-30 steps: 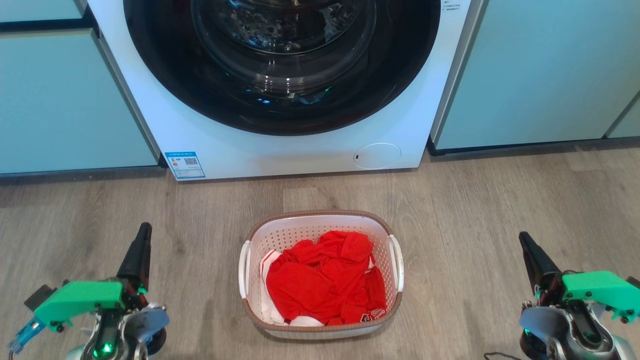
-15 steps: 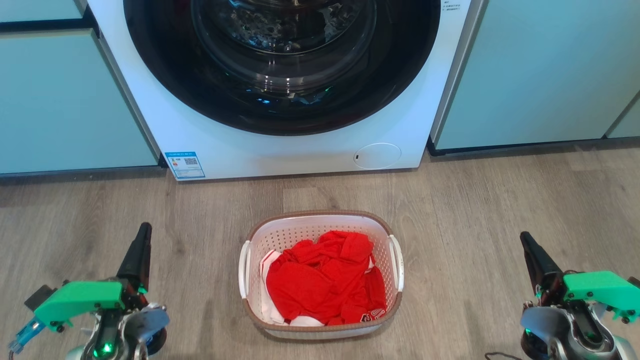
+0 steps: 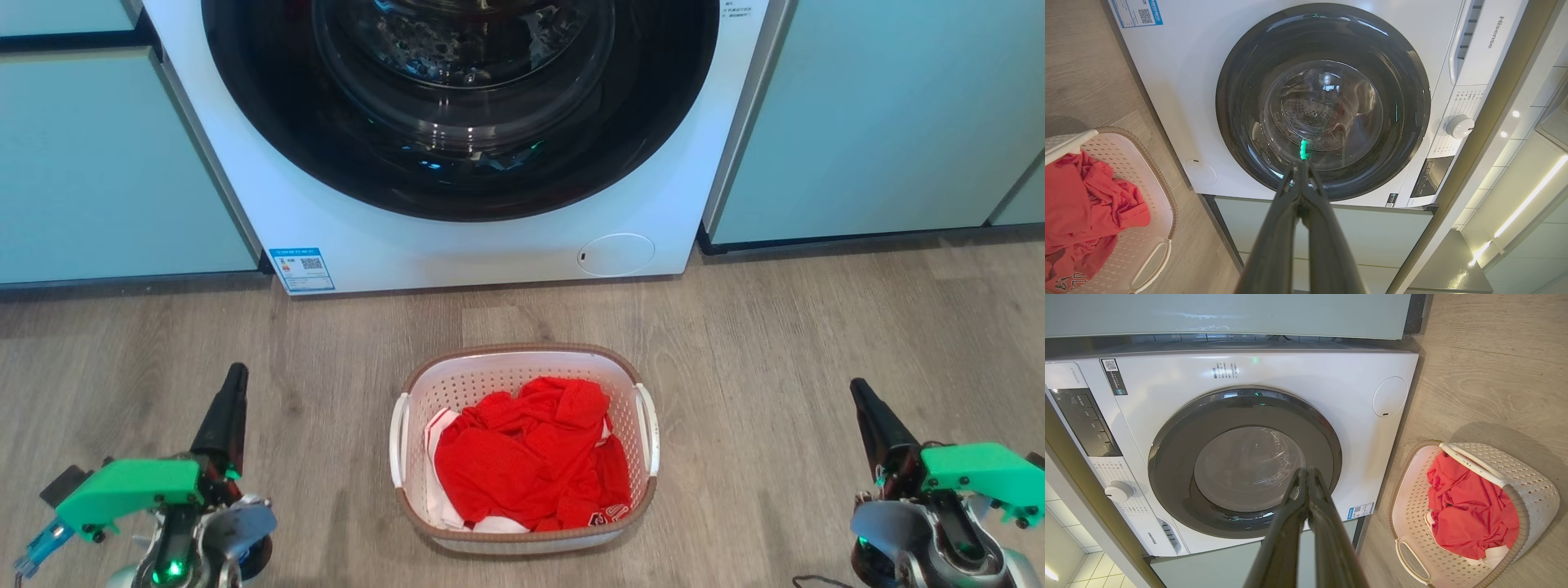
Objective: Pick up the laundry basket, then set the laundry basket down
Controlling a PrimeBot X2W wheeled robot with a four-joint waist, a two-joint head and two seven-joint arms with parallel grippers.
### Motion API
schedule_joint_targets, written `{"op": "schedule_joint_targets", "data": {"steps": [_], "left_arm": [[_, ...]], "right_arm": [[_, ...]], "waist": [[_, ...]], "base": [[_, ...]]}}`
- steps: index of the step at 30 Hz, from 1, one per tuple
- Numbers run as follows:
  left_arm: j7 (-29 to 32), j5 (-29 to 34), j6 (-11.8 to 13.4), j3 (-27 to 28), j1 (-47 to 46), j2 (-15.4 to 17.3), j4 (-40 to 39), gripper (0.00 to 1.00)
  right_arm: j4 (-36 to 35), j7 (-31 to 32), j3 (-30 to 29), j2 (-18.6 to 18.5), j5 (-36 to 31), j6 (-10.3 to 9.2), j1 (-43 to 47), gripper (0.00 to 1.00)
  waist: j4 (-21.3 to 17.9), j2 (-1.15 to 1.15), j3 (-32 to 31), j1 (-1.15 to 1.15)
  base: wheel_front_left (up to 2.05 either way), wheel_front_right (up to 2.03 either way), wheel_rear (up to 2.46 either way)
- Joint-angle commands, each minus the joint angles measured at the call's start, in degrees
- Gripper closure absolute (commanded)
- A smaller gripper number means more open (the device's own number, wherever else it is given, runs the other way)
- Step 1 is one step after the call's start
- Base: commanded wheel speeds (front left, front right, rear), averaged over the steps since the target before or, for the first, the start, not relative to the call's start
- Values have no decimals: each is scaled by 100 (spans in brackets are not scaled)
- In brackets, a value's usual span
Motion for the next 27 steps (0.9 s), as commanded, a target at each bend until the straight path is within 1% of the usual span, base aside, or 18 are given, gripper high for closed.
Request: {"op": "schedule_joint_targets", "data": {"steps": [1,27], "left_arm": [[25,24,-40,192,-291,29,-166,100],[40,40,-40,210,-293,16,-166,100]], "right_arm": [[-211,47,102,-46,-11,16,-273,100],[-210,65,79,-30,-30,16,-276,100]], "waist": [[0,0,0,0],[0,0,0,0]], "base": [[0,0,0],[0,0,0]]}}
